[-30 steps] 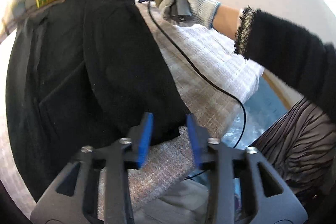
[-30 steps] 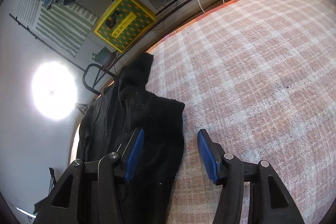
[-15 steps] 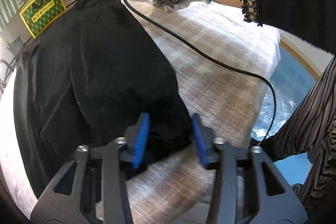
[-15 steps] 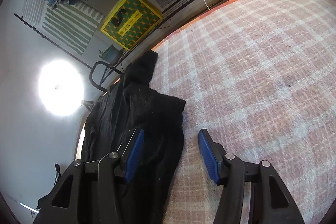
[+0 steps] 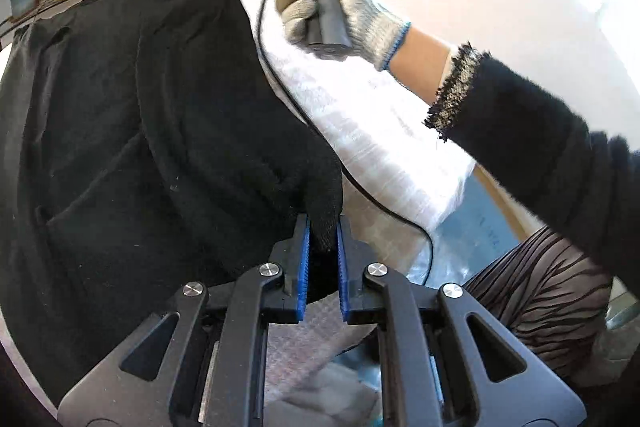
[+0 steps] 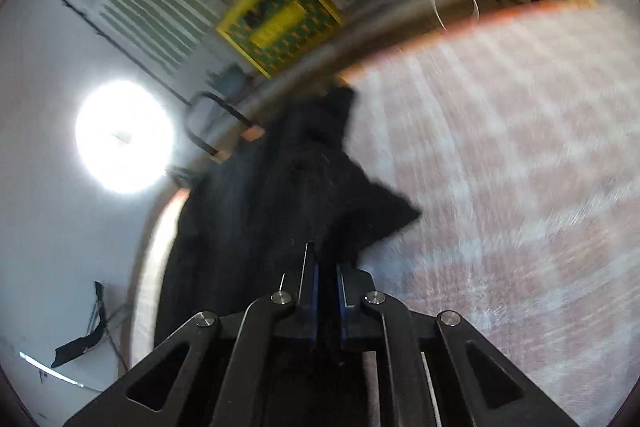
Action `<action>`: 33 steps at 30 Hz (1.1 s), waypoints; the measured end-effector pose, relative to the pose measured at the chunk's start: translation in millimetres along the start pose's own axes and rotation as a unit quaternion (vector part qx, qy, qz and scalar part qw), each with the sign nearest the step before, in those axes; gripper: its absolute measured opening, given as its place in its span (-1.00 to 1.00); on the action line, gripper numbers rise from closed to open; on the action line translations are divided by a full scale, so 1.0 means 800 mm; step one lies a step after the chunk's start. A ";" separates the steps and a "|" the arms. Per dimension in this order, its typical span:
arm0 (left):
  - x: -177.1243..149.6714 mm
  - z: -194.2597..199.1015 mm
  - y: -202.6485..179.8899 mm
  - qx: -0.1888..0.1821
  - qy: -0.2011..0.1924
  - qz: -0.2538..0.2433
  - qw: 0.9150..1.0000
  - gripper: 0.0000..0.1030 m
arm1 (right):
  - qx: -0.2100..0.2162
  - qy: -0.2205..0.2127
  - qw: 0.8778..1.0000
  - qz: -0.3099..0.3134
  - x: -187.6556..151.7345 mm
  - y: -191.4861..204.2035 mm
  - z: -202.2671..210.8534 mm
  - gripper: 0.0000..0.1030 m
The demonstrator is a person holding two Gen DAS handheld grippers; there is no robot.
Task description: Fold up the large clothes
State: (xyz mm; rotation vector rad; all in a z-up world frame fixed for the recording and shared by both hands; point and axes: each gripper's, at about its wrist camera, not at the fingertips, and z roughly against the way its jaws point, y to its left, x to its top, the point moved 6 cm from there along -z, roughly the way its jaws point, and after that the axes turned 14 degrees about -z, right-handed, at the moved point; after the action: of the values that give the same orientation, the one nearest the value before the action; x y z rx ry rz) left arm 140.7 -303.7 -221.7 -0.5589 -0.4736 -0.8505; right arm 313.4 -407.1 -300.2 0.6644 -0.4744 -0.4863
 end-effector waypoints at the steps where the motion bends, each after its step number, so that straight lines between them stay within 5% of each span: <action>1: -0.005 -0.004 0.005 -0.004 0.007 0.008 1.000 -0.81 | -0.002 -0.008 1.000 0.004 0.005 0.002 0.010 -0.91; 6: -0.025 -0.022 0.027 -0.037 0.020 0.078 0.996 -0.81 | -0.079 -0.009 0.996 -0.027 0.009 -0.047 -0.004 -0.92; 10: -0.022 -0.007 0.031 -0.024 0.006 0.068 0.997 -0.81 | -0.070 0.002 0.997 -0.026 0.007 -0.045 -0.009 -0.89; 11: -0.021 -0.001 0.026 -0.019 0.005 0.060 0.998 -0.81 | -0.064 0.003 0.998 -0.026 0.008 -0.042 -0.007 -0.76; 14: -0.025 0.002 0.014 -0.011 0.019 0.045 0.999 -0.77 | -0.105 -0.010 0.994 -0.004 0.011 -0.039 0.002 0.14; 15: -0.028 0.001 0.013 -0.015 0.023 0.044 0.999 -0.76 | -0.138 -0.023 0.990 0.013 0.014 -0.040 0.008 0.18; 18: -0.034 0.023 0.010 -0.004 0.005 0.030 1.000 -0.64 | -0.159 -0.047 0.985 0.049 0.021 -0.026 0.028 0.17; 20: -0.036 0.034 0.017 0.012 -0.015 0.033 0.999 -0.63 | -0.123 -0.048 0.990 0.054 0.021 -0.004 0.040 0.16; 23: -0.050 0.023 0.053 0.041 0.007 0.086 0.995 -0.63 | -0.074 -0.013 0.993 0.090 0.001 0.042 0.028 0.16; 26: -0.062 0.002 0.073 0.043 0.033 0.134 0.990 -0.63 | -0.118 0.013 0.983 0.138 -0.023 0.073 -0.019 0.16; 31: -0.058 -0.010 0.058 0.032 0.025 0.123 0.992 -0.63 | -0.177 0.031 0.973 0.148 -0.035 0.075 -0.078 0.08; 33: -0.058 -0.008 0.057 0.021 0.019 0.119 0.992 -0.80 | -0.204 0.031 0.968 0.146 -0.033 0.069 -0.093 -0.20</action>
State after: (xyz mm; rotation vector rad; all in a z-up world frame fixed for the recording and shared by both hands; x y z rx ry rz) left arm 151.4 -257.2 -266.6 -0.5467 -0.3807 -0.6199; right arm 349.1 -320.0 -321.0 0.2063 -0.3893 -0.2703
